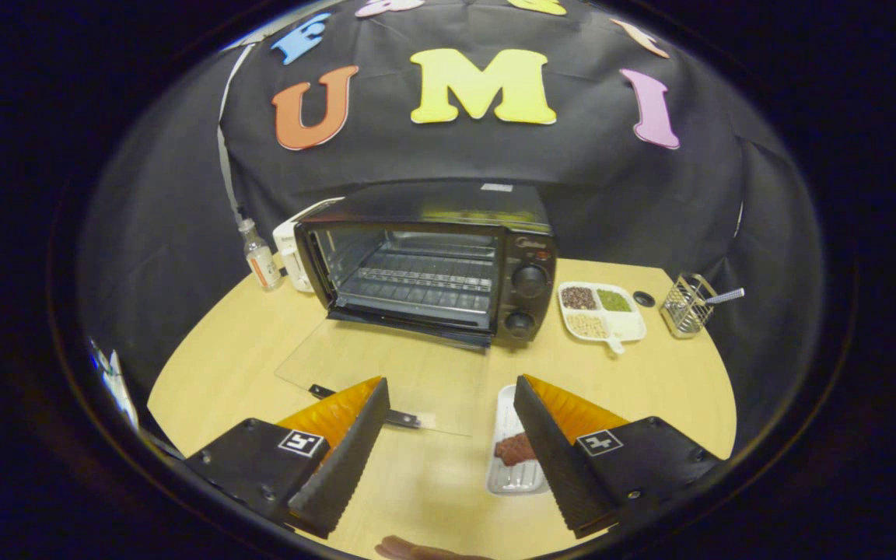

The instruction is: Open the toaster oven, put the food inside, and close the toaster oven door.

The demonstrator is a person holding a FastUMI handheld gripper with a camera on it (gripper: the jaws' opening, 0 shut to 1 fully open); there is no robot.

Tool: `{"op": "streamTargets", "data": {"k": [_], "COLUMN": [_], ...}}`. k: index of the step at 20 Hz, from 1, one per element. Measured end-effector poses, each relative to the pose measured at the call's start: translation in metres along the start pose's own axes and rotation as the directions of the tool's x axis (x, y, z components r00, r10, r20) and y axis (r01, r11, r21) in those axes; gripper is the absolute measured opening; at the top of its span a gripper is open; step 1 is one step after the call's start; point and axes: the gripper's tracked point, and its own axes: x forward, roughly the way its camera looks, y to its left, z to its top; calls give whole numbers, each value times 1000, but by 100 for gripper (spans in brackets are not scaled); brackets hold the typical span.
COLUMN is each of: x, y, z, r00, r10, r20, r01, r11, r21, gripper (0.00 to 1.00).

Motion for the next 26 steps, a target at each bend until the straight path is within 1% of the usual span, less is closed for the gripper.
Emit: {"op": "streamTargets", "data": {"k": [3,5,8,10,12,15,17,18,20,22,24,26], "x": [-9,-10,-8,-3,3,8,11,12,13,15,9,-3], "y": [-47,-73,-108,-128,-138,-135,-128,-124,-120,-128,-119,-110], "z": [0,-6,-16,-25,-36,-52,-60,-65,-66,-65,-65,-65], "r00": [1000,999,997,994,989,970,954,946,935,939,931,928], "r10": [0,9,36,57,92,189,247,274,310,304,332,343], "r20": [-6,-35,-71,-95,-120,-156,-167,-175,-173,-163,-148,-144], "r01": [0,-9,-33,-51,-83,-168,-217,-239,-267,-254,-282,-294], "r11": [1000,1000,999,997,994,976,959,951,936,929,916,914], "r21": [15,25,42,63,78,137,179,197,231,269,284,279], "gripper": [100,98,98,96,94,91,83,74,62,41,21,12]}}
